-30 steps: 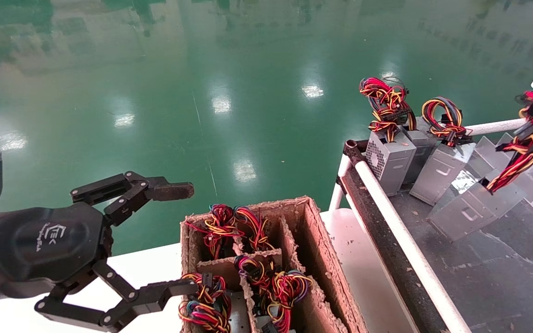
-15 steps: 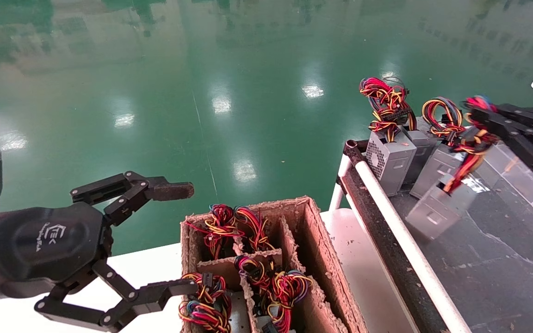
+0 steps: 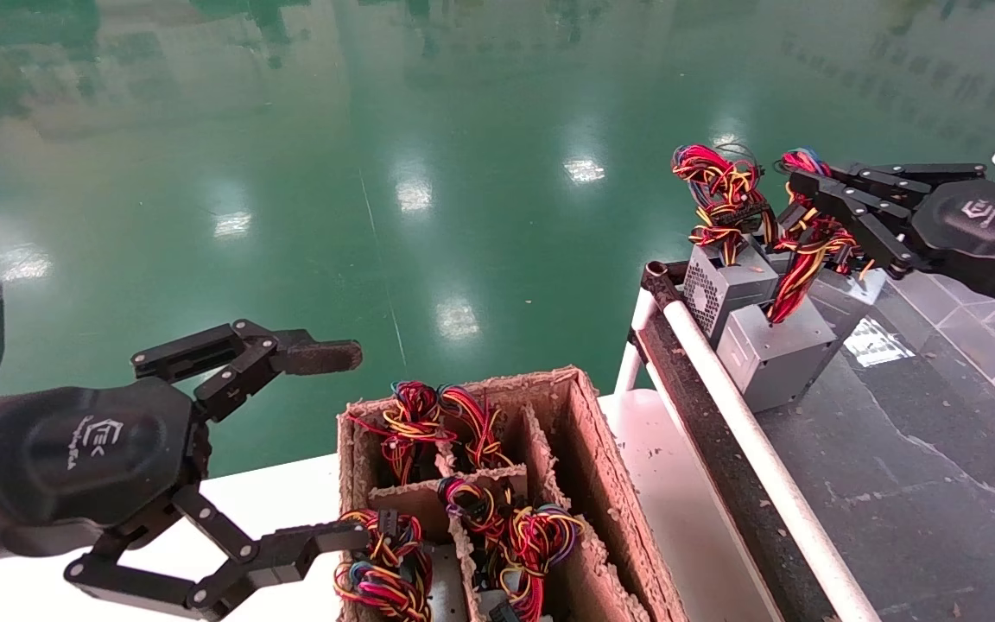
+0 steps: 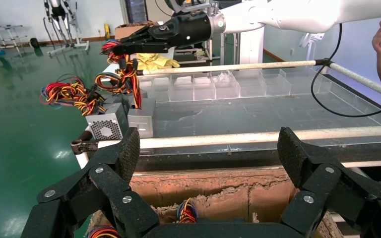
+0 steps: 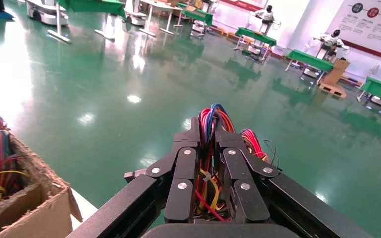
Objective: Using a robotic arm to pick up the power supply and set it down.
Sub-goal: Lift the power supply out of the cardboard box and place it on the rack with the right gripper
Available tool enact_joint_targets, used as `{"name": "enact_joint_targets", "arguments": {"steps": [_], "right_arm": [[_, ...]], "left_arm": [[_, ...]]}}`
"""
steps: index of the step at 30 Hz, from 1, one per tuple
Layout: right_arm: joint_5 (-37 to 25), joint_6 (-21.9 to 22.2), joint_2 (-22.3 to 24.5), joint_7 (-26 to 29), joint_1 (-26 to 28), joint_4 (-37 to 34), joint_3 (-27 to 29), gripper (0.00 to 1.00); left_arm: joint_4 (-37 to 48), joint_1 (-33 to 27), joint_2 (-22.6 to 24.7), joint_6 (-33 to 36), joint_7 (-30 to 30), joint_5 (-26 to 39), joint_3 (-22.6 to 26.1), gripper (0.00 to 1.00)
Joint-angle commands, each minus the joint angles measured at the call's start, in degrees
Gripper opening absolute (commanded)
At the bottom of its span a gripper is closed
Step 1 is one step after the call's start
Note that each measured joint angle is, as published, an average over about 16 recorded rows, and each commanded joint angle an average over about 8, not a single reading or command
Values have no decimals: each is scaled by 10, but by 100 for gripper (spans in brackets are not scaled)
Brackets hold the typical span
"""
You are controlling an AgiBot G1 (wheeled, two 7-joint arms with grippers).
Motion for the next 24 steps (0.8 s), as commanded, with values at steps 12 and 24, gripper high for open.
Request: {"name": "enact_joint_targets", "arguments": {"steps": [12,24], "right_arm": [[-16,15,-26,-44,45,-68,-8,0],[-16,28,-33,-66,63,-113,-7,100]], "left_arm": [[0,0,0,0,0,0,0,100],[0,0,0,0,0,0,0,100]]}}
